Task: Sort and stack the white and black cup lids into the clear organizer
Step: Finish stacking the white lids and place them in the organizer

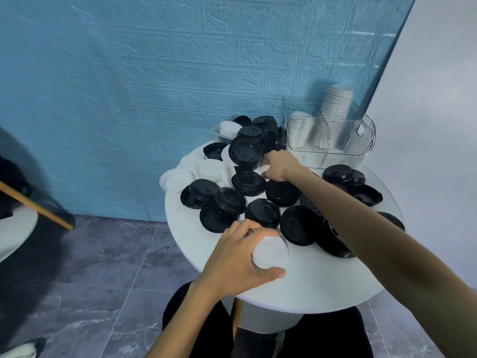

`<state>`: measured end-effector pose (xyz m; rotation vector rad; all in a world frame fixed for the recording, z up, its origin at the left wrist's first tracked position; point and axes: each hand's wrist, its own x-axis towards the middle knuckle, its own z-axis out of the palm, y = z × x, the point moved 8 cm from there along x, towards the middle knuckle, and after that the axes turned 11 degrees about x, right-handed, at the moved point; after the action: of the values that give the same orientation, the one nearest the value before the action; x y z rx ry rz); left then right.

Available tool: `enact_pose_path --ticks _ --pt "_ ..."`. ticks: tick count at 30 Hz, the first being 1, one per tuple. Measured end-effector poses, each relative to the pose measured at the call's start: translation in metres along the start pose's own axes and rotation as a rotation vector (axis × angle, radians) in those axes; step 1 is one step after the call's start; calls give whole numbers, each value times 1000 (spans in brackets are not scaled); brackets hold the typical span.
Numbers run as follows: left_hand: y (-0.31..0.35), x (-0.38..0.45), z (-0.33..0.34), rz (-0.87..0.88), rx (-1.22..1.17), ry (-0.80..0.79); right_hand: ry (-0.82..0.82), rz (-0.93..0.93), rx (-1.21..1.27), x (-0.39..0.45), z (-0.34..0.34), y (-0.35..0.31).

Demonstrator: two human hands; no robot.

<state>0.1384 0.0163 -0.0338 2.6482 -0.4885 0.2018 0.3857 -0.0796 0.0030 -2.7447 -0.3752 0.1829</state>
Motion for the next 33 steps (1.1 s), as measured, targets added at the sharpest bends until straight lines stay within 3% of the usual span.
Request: enact_pose_path --ticks 8,11,13,16,20,22,24,26,30,33 --pt "-1 0 1 -4 -5 -4 332 -129 -27 -52 -47 -9" --pt "-2 0 1 -8 -33 -10 491 -158 155 -105 -78 -13" --pt "-2 1 1 -13 -50 -18 546 -157 433 -150 -85 -7" --pt "-4 1 1 -34 -81 -15 373 -147 954 -202 -61 0" --pt "-9 2 0 -89 -144 2 40 -44 1309 -225 -7 11" --pt "-11 2 2 -104 -150 -11 -64 -16 1261 -228 15 11" --pt "-10 1 2 -89 -137 -9 -63 -22 1165 -226 29 10" --pt "-9 0 0 -66 -123 1 -7 -33 1080 -224 34 6" --pt "-8 -1 -1 -51 -141 0 198 -44 680 -227 29 2" --pt "-9 -1 0 -46 -148 7 260 -57 573 -234 30 -1"
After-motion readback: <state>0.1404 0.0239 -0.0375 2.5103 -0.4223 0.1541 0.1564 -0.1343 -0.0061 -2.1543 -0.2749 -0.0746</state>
